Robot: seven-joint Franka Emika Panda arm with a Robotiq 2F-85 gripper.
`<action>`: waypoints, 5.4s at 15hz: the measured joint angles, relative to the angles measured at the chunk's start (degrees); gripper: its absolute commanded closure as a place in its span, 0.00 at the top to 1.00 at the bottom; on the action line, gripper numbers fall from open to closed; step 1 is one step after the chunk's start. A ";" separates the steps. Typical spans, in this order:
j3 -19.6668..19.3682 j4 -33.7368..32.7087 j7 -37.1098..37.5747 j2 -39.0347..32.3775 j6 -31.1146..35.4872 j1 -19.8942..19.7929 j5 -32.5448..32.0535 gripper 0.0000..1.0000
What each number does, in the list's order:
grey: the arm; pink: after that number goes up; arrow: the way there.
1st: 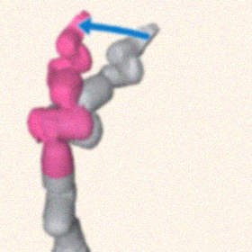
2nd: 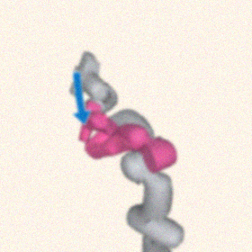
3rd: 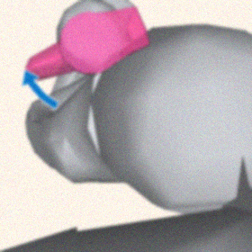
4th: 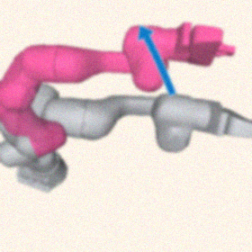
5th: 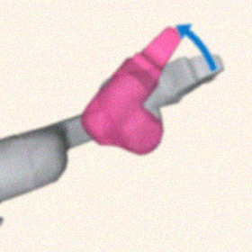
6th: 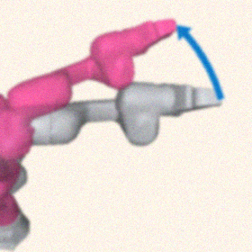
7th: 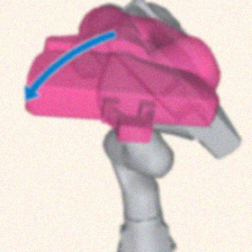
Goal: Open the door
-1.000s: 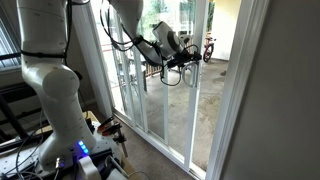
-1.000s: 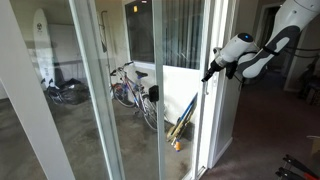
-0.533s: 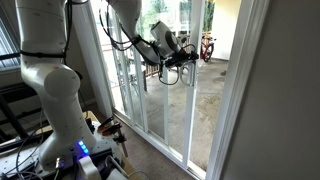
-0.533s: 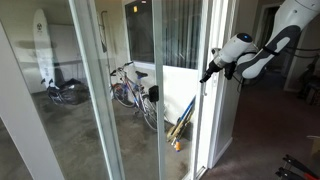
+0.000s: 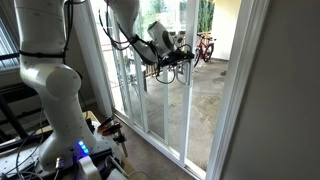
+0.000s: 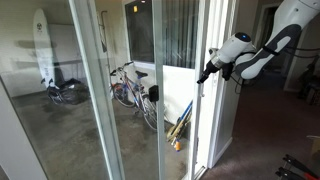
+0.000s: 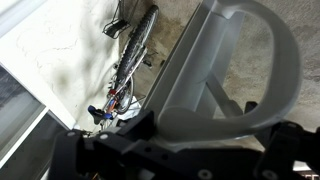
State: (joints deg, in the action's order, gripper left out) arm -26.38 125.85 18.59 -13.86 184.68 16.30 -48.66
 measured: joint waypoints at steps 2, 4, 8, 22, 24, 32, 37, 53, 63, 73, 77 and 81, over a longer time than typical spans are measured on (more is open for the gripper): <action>0.00 0.00 0.46 0.15 -0.68 0.79 0.00 1.00; -0.02 -0.08 0.84 0.44 -2.07 1.67 0.00 1.00; -0.04 -0.77 1.69 0.98 -6.67 3.69 0.00 1.00; 3.66 0.12 3.30 1.54 -6.27 4.53 5.89 1.00; 4.93 0.64 3.30 1.53 -4.64 4.39 7.39 1.00; 13.40 1.39 3.29 1.46 -1.53 3.91 12.89 1.00; 20.92 -0.11 3.29 0.06 -0.66 3.03 16.14 1.00; 6.07 -10.32 17.93 -8.90 3.60 29.19 11.89 1.00; 0.06 -9.65 19.59 -11.69 13.80 32.28 10.16 1.00; 31.09 -11.66 15.25 -11.70 13.53 2.06 2.26 1.00; 40.66 -11.91 12.61 -12.96 13.58 -7.28 -0.15 1.00; 45.32 -11.12 8.86 -13.01 13.51 -11.62 -0.16 1.00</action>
State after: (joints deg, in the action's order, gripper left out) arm 18.94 114.74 27.45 -26.87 198.19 4.68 -48.83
